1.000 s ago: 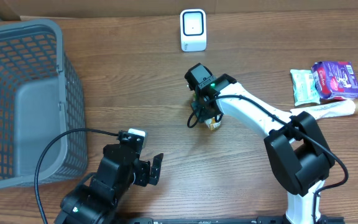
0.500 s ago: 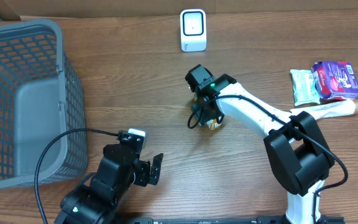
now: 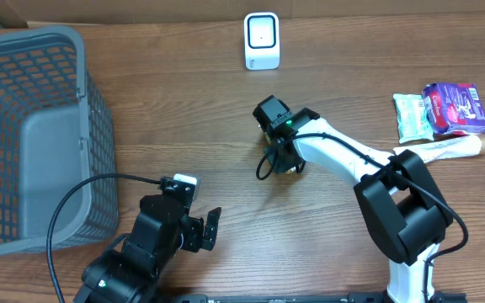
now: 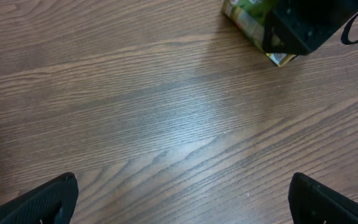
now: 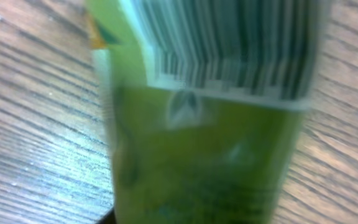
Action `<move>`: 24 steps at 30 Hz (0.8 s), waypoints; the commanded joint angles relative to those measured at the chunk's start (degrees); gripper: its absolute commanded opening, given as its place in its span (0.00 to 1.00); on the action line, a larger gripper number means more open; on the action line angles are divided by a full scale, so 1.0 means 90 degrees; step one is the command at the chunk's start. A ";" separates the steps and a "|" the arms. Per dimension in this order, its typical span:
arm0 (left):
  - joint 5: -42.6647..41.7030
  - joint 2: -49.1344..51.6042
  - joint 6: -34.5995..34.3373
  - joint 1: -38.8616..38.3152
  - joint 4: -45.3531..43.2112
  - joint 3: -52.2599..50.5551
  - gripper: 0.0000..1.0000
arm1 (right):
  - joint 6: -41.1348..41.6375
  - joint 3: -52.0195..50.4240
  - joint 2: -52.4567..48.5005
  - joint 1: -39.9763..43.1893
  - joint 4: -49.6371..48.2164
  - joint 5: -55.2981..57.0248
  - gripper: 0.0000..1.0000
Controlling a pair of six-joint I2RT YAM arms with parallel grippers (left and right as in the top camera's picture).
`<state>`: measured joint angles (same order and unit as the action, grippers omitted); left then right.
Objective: Scan the item barcode
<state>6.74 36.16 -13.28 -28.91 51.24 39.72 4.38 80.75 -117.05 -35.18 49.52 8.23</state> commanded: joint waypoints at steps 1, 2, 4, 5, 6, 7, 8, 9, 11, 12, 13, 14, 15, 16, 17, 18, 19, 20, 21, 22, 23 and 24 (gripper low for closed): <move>0.0083 0.0012 0.0097 -0.0051 -0.0007 -0.0022 0.99 | 0.0017 0.0180 -0.0092 0.0034 0.0126 0.0085 0.08; 0.0083 0.0012 0.0097 -0.0051 -0.0007 -0.0022 1.00 | 0.0019 0.0272 -0.0092 0.0034 0.0219 0.0085 0.04; 0.0083 0.0012 0.0097 -0.0051 -0.0007 -0.0022 1.00 | 0.0019 0.0432 -0.0090 0.0034 0.0374 0.0083 0.04; 0.0083 0.0012 0.0097 -0.0051 -0.0007 -0.0022 0.99 | 0.0019 0.0515 -0.0090 0.0034 0.0454 0.0083 0.04; 0.0083 0.0012 0.0097 -0.0051 -0.0007 -0.0022 1.00 | 0.0022 0.0612 -0.0090 0.0034 0.0546 0.0080 0.04; 0.0083 0.0012 0.0097 -0.0051 -0.0007 -0.0022 1.00 | 0.0022 0.0682 -0.0090 0.0034 0.0610 0.0080 0.04; 0.0083 0.0012 0.0097 -0.0051 -0.0007 -0.0022 0.99 | 0.0039 0.0750 -0.0090 0.0034 0.0670 0.0080 0.04; 0.0083 0.0012 0.0097 -0.0051 -0.0007 -0.0022 1.00 | 0.0041 0.0814 -0.0090 0.0034 0.0731 0.0075 0.10; 0.0083 0.0012 0.0097 -0.0051 -0.0007 -0.0022 1.00 | 0.0041 0.0930 -0.0090 0.0034 0.0850 0.0049 0.40; 0.0083 0.0012 0.0097 -0.0051 -0.0007 -0.0022 1.00 | 0.0039 0.0996 -0.0090 0.0034 0.0911 -0.0027 0.53; 0.0083 0.0012 0.0097 -0.0051 -0.0007 -0.0022 1.00 | 0.0039 0.1047 -0.0090 0.0034 0.0967 -0.0104 0.59; 0.0083 0.0012 0.0097 -0.0051 -0.0007 -0.0022 1.00 | 0.0039 0.1100 -0.0090 0.0036 0.1020 -0.0197 0.62; 0.0083 0.0012 0.0097 -0.0051 -0.0007 -0.0022 1.00 | 0.0039 0.1171 -0.0090 0.0049 0.1093 -0.0313 0.63; 0.0083 0.0012 0.0097 -0.0051 -0.0007 -0.0022 1.00 | 0.0039 0.1236 -0.0090 0.0066 0.1149 -0.0427 0.62; 0.0083 0.0012 0.0097 -0.0051 -0.0007 -0.0022 1.00 | 0.0039 0.1302 -0.0090 0.0090 0.1205 -0.0551 0.62; 0.0083 0.0012 0.0097 -0.0051 -0.0007 -0.0022 1.00 | 0.0039 0.1365 -0.0085 0.0121 0.1248 -0.0675 0.61; 0.0083 0.0012 0.0097 -0.0051 -0.0007 -0.0022 1.00 | 0.0039 0.1421 -0.0066 0.0175 0.1285 -0.0828 0.60; 0.0083 0.0012 0.0097 -0.0051 -0.0007 -0.0022 1.00 | 0.0044 0.1467 -0.0034 0.0243 0.1304 -0.0981 0.58; 0.0083 0.0012 0.0097 -0.0051 -0.0007 -0.0022 1.00 | 0.0041 0.1489 -0.0005 0.0313 0.1307 -0.1144 0.56; 0.0083 0.0012 0.0097 -0.0051 -0.0007 -0.0022 0.99 | 0.0041 0.1503 0.0044 0.0408 0.1299 -0.1355 0.54; 0.0083 0.0012 0.0097 -0.0051 -0.0007 -0.0022 1.00 | 0.0041 0.1503 0.0078 0.0483 0.1292 -0.1518 0.52; 0.0083 0.0012 0.0097 -0.0051 -0.0007 -0.0022 1.00 | 0.0039 0.1503 0.0121 0.0593 0.1292 -0.1768 0.49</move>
<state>6.74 36.16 -13.30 -28.91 51.24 39.72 4.40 92.60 -118.04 -32.40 61.17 -1.08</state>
